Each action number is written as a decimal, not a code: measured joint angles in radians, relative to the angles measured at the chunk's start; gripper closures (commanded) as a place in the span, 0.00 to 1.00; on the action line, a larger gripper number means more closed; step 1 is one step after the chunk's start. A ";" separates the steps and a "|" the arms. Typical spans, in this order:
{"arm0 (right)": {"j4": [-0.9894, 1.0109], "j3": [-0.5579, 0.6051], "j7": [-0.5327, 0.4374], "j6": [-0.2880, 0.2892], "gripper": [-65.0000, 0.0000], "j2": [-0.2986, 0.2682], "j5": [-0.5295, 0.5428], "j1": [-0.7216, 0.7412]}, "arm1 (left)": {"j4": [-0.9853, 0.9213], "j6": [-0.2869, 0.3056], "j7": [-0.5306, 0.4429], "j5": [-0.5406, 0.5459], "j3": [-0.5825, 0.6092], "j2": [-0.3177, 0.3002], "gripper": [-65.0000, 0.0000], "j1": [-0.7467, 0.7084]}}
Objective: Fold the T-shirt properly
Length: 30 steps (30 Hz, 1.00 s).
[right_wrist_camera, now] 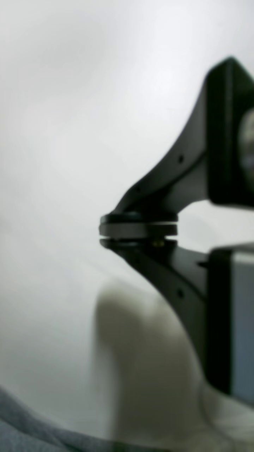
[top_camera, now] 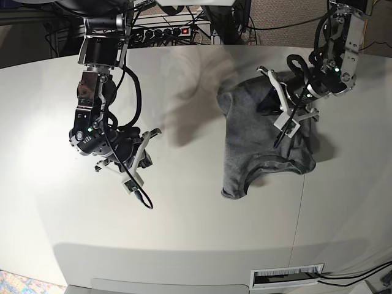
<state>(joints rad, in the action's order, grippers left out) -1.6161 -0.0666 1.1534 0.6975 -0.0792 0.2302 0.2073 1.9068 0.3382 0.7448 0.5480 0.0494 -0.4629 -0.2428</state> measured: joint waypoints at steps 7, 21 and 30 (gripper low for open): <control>0.000 0.000 0.021 0.000 1.00 0.000 0.009 -0.003 | -0.225 0.023 -0.260 -0.151 -0.001 0.006 1.00 -0.005; -0.001 0.000 0.043 0.000 1.00 0.000 0.058 -0.002 | -0.559 0.062 -0.398 -0.231 -0.005 -0.057 1.00 0.269; -0.001 0.000 0.100 0.000 1.00 0.000 0.129 -0.003 | -0.631 0.097 -0.376 -0.267 -0.004 -0.101 1.00 0.358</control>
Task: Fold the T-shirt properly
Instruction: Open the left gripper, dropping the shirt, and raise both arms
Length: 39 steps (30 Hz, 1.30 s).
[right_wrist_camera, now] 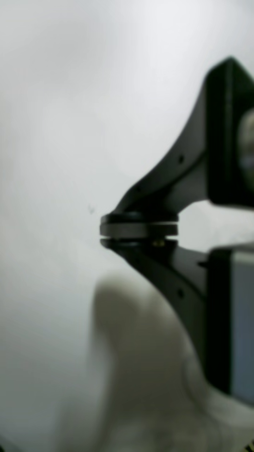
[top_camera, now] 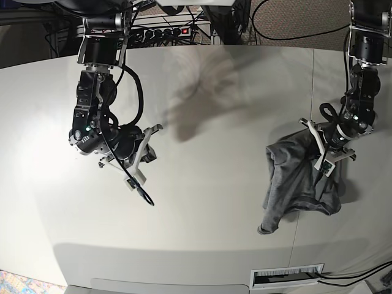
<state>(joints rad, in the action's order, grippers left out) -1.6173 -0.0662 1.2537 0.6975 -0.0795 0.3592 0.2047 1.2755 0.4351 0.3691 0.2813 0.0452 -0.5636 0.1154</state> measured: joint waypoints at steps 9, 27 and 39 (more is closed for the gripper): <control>0.000 0.000 0.018 0.000 1.00 0.000 0.010 -0.025 | -0.006 -0.003 0.042 -0.049 0.003 -0.009 1.00 0.055; -0.231 0.001 0.022 -0.001 1.00 -0.138 0.187 -0.246 | 0.506 -0.019 0.491 0.417 -0.037 -0.074 1.00 -0.048; -0.446 -0.031 0.014 -0.001 1.00 -0.147 0.185 -0.531 | 0.825 -0.037 0.436 0.446 -0.457 -0.039 1.00 -0.586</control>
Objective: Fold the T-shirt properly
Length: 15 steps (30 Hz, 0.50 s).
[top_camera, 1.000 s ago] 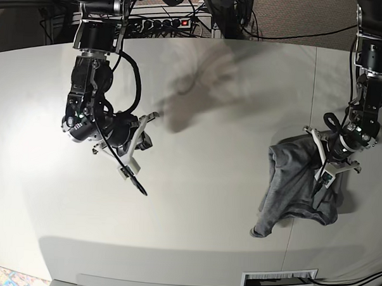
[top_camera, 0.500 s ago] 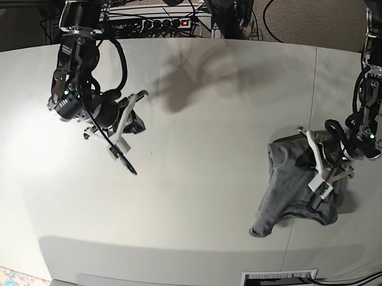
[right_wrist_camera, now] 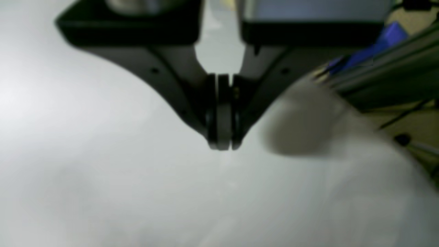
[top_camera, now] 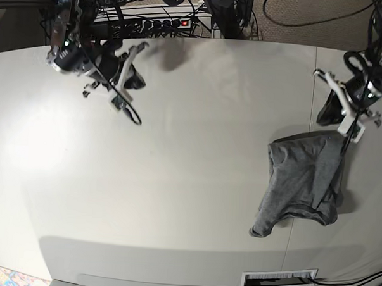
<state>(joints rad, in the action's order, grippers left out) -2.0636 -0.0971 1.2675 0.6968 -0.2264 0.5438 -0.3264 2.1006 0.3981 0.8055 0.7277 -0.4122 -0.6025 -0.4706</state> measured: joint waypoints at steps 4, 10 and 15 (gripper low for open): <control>-0.080 0.001 0.000 0.000 1.00 0.004 0.002 -0.111 | 0.046 0.040 -0.034 0.055 -0.126 0.087 1.00 -0.160; -0.150 0.000 -0.005 0.000 1.00 0.003 -0.083 -0.293 | 0.046 0.142 -0.034 0.124 -0.236 0.216 1.00 -0.352; -0.156 0.000 -0.008 0.000 1.00 0.002 -0.101 -0.435 | 0.047 0.198 -0.037 0.126 -0.239 0.270 1.00 -0.486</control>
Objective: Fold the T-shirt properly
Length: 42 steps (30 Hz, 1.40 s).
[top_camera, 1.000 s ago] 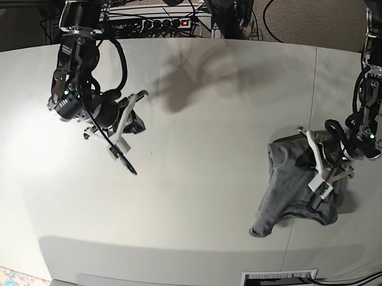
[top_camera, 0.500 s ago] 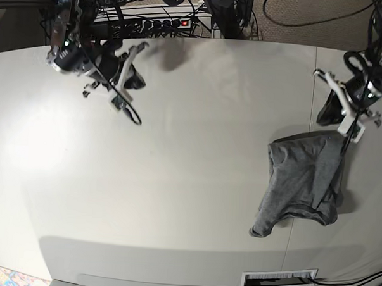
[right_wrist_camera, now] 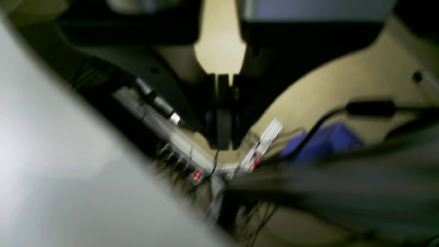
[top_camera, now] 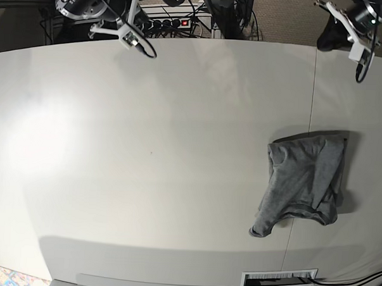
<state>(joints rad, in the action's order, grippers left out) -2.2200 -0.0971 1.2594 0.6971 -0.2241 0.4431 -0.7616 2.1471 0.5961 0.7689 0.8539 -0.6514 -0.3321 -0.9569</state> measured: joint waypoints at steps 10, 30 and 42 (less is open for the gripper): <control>0.005 0.000 -0.171 0.000 1.00 -0.002 -0.167 -0.249 | -0.120 0.002 -0.015 -0.058 0.000 0.047 1.00 -0.132; 0.980 0.086 -0.689 -0.006 1.00 0.004 -0.451 0.151 | -1.040 -0.025 -0.527 -0.524 0.348 0.048 1.00 0.233; 1.643 0.347 -0.962 -0.485 1.00 0.091 -0.472 0.496 | -1.330 -0.378 -0.712 -0.660 0.731 0.076 1.00 0.434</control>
<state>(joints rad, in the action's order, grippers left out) -0.5774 0.2497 0.2970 0.2119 -0.1329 -0.0292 -0.2657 0.8173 0.2184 0.0566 0.1944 0.0795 -0.2558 -0.5228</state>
